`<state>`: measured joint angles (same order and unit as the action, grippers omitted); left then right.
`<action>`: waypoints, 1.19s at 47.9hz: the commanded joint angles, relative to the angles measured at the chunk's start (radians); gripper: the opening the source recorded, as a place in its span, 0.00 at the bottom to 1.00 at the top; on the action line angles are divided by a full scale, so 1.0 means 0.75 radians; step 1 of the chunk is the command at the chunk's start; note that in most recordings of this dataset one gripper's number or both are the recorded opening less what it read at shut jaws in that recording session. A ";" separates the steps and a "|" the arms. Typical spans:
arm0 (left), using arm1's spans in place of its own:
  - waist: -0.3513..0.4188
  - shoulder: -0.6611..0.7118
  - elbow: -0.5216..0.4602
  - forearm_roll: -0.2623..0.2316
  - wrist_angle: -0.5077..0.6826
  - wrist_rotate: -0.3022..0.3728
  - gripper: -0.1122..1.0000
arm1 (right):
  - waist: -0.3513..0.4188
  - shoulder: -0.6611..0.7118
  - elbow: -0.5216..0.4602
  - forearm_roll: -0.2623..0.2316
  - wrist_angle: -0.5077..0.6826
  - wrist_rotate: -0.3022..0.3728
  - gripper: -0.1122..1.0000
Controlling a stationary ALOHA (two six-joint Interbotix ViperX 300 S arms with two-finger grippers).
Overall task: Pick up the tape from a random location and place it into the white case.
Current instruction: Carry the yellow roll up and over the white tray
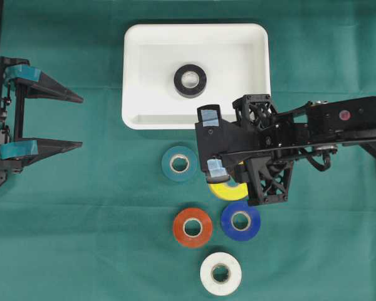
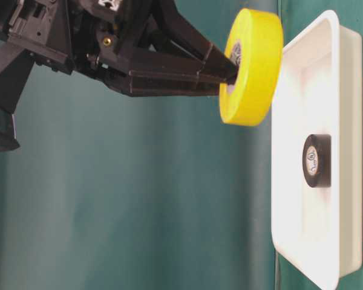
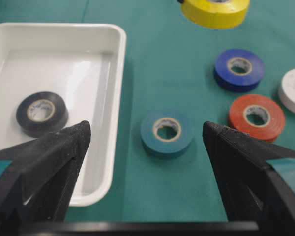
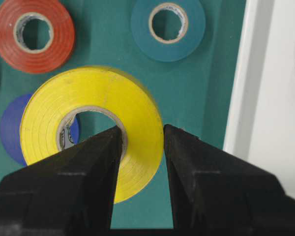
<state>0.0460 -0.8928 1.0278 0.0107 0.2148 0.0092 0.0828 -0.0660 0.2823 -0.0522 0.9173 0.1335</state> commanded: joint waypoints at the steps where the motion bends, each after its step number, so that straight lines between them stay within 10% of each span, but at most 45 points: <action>1: 0.000 0.006 -0.018 -0.002 -0.010 -0.002 0.96 | 0.004 -0.035 -0.033 -0.014 -0.006 0.002 0.37; 57: 0.000 0.006 -0.018 -0.002 -0.010 -0.002 0.96 | -0.515 0.004 -0.029 -0.162 -0.090 -0.006 0.37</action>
<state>0.0460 -0.8928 1.0278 0.0107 0.2148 0.0092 -0.2761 -0.0537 0.2823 -0.1657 0.8636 0.1289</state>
